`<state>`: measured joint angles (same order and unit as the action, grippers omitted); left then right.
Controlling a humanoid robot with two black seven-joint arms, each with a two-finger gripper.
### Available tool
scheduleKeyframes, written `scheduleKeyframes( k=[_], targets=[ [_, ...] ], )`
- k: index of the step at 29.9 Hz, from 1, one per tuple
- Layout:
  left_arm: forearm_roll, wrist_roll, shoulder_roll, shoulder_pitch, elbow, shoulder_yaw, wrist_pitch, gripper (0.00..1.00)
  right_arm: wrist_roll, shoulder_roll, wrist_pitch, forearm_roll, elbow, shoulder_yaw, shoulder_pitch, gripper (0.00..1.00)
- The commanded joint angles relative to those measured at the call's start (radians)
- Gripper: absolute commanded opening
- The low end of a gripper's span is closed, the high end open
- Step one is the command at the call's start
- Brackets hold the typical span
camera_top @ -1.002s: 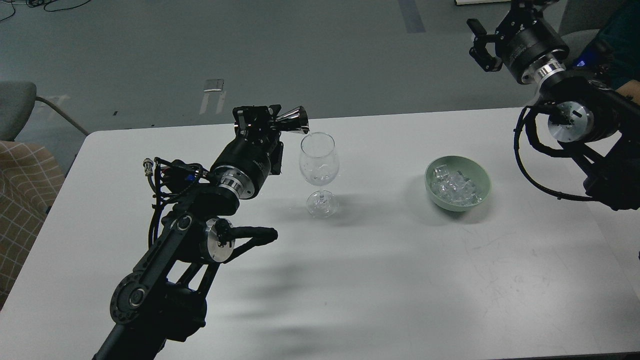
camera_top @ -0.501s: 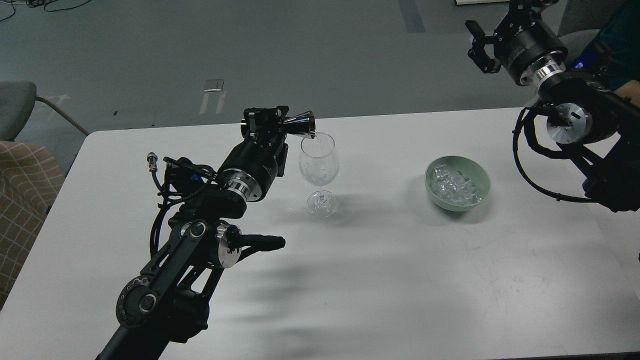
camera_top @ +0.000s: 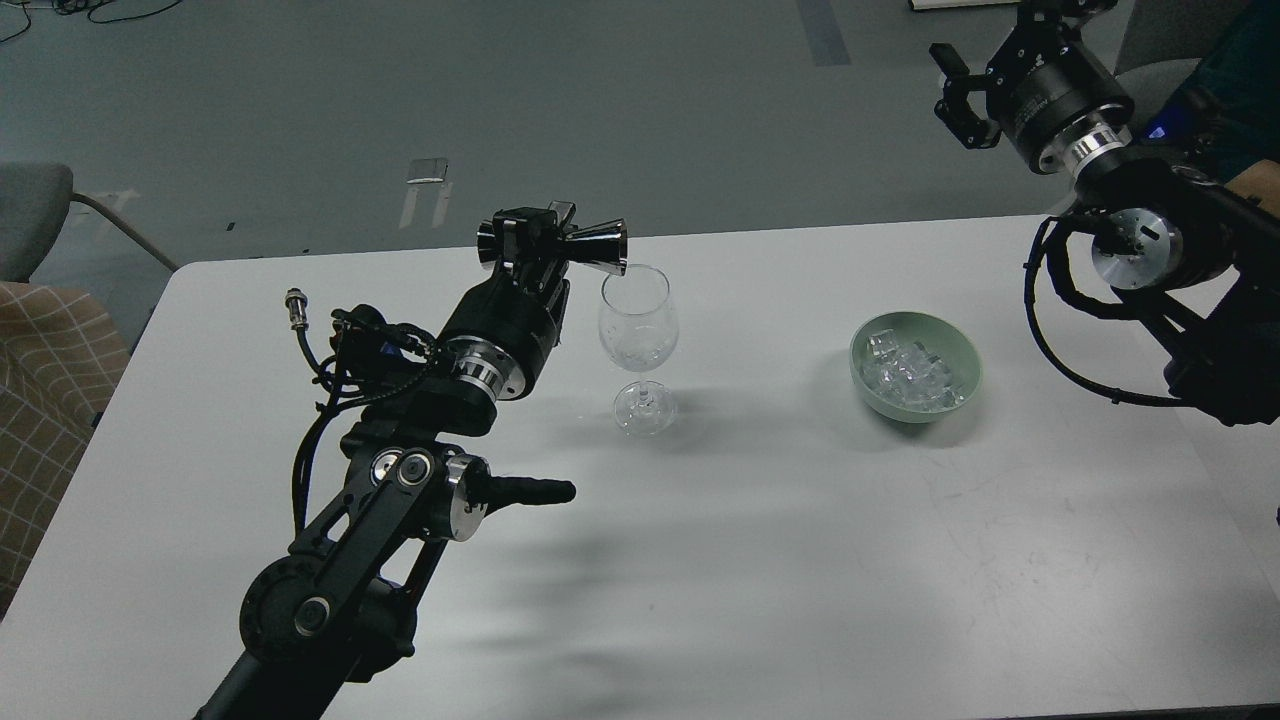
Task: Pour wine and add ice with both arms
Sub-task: 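Hold the jigger tipped over the glass to pour, then turn the jigger upright and lower it back toward the table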
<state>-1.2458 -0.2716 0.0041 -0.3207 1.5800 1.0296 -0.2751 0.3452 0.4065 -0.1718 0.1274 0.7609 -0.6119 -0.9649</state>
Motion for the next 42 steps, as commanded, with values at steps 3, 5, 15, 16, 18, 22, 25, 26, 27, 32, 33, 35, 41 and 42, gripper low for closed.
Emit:
scheduleKeyframes(
  k=[3, 5, 15, 16, 18, 22, 25, 26, 27, 32, 33, 35, 41, 42],
  targets=[
    [-0.081, 0.000, 0.017, -0.006, 0.000, -0.032, -0.001, 0.05, 0.000, 0.000, 0.000, 0.000, -0.002, 0.000, 0.000, 1.00],
    [-0.116, 0.000, 0.023, -0.008, 0.000, -0.039, -0.001, 0.05, 0.000, 0.000, 0.000, 0.000, 0.000, 0.000, 0.000, 1.00],
    [0.137, -0.038, -0.004, -0.006, 0.018, 0.078, -0.062, 0.07, 0.000, 0.000, 0.000, 0.000, 0.000, 0.000, 0.000, 1.00],
    [0.245, -0.038, -0.004, -0.006, 0.031, 0.124, -0.068, 0.07, 0.000, 0.002, 0.000, 0.000, -0.002, 0.000, 0.000, 1.00],
    [0.392, -0.035, -0.003, -0.005, 0.043, 0.191, -0.070, 0.07, 0.000, 0.002, 0.000, 0.000, -0.002, 0.000, 0.000, 1.00],
    [0.629, -0.038, -0.001, 0.018, 0.046, 0.349, -0.062, 0.10, 0.000, 0.002, 0.000, 0.000, 0.000, 0.000, 0.002, 1.00],
    [0.834, -0.031, -0.003, 0.061, 0.043, 0.453, -0.062, 0.12, 0.000, 0.000, 0.000, 0.000, 0.000, 0.000, 0.006, 1.00],
    [0.883, -0.028, -0.003, 0.093, 0.043, 0.478, -0.059, 0.13, 0.000, -0.003, 0.000, 0.000, 0.000, 0.000, 0.006, 1.00],
    [0.900, -0.028, -0.003, 0.110, 0.043, 0.487, -0.058, 0.14, 0.000, -0.005, 0.000, 0.000, -0.002, 0.000, 0.006, 1.00],
    [0.925, -0.023, -0.003, 0.210, 0.012, 0.532, 0.036, 0.16, 0.000, -0.005, 0.002, 0.000, 0.000, 0.000, 0.006, 1.00],
    [0.925, -0.021, -0.003, 0.242, -0.006, 0.546, 0.074, 0.16, 0.000, -0.005, 0.002, 0.000, 0.000, 0.000, 0.006, 1.00],
    [0.925, -0.021, -0.004, 0.271, -0.023, 0.555, 0.111, 0.16, 0.000, -0.005, 0.002, 0.000, 0.000, 0.000, 0.006, 1.00],
    [0.927, -0.002, -0.003, 0.330, -0.100, 0.564, 0.185, 0.24, 0.000, -0.006, 0.002, 0.000, 0.000, 0.000, 0.006, 1.00],
    [0.927, 0.006, -0.003, 0.333, -0.124, 0.564, 0.188, 0.27, 0.000, -0.008, 0.002, 0.000, 0.000, 0.000, 0.008, 1.00]
  ],
)
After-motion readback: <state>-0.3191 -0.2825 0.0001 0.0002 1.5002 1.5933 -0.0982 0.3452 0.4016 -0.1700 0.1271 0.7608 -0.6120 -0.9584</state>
